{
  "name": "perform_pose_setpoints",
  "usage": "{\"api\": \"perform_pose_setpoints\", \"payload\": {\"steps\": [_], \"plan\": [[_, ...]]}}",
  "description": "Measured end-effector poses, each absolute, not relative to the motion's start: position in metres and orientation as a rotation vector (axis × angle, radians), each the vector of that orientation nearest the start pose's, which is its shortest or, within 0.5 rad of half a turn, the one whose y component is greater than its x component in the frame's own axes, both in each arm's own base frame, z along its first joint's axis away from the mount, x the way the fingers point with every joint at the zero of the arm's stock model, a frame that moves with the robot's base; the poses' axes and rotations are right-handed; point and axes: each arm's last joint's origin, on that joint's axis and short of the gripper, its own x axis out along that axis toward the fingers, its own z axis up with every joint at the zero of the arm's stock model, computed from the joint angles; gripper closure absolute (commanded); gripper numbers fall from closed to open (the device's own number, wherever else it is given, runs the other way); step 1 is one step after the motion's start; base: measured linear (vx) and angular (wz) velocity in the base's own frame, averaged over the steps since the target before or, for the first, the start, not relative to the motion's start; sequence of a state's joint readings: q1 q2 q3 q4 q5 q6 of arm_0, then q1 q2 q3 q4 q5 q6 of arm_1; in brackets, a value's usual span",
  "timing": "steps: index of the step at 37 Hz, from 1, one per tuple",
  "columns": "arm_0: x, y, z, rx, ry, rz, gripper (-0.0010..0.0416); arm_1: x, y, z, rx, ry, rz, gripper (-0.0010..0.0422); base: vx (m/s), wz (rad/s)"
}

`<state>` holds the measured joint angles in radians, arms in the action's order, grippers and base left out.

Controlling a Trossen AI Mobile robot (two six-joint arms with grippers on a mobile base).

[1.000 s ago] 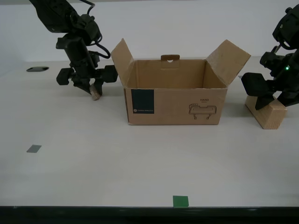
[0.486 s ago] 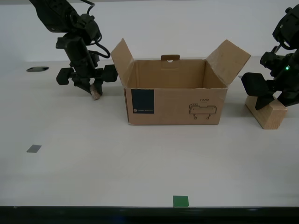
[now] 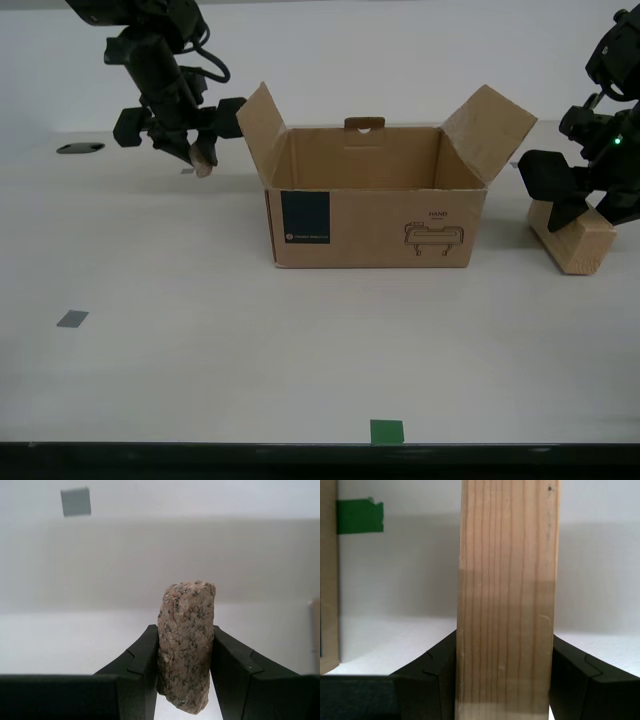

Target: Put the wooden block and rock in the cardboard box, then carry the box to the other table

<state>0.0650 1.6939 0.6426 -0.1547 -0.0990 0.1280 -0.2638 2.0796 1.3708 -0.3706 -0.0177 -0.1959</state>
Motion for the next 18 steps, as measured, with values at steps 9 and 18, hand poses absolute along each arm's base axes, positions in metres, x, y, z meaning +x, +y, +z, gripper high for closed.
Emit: {"api": "perform_pose_setpoints", "payload": {"steps": [9, 18], "plan": [[0.257, 0.019, 0.108, 0.132, 1.176, 0.067, 0.0407, 0.401, -0.108, 0.163, -0.018, 1.018, -0.135, 0.0413, 0.000, 0.000], [0.250, 0.017, 0.140, 0.109, 1.111, 0.031, 0.0407, 0.394, -0.106, 0.198, -0.009, 0.934, -0.158, 0.0413, 0.000, 0.000]]}}
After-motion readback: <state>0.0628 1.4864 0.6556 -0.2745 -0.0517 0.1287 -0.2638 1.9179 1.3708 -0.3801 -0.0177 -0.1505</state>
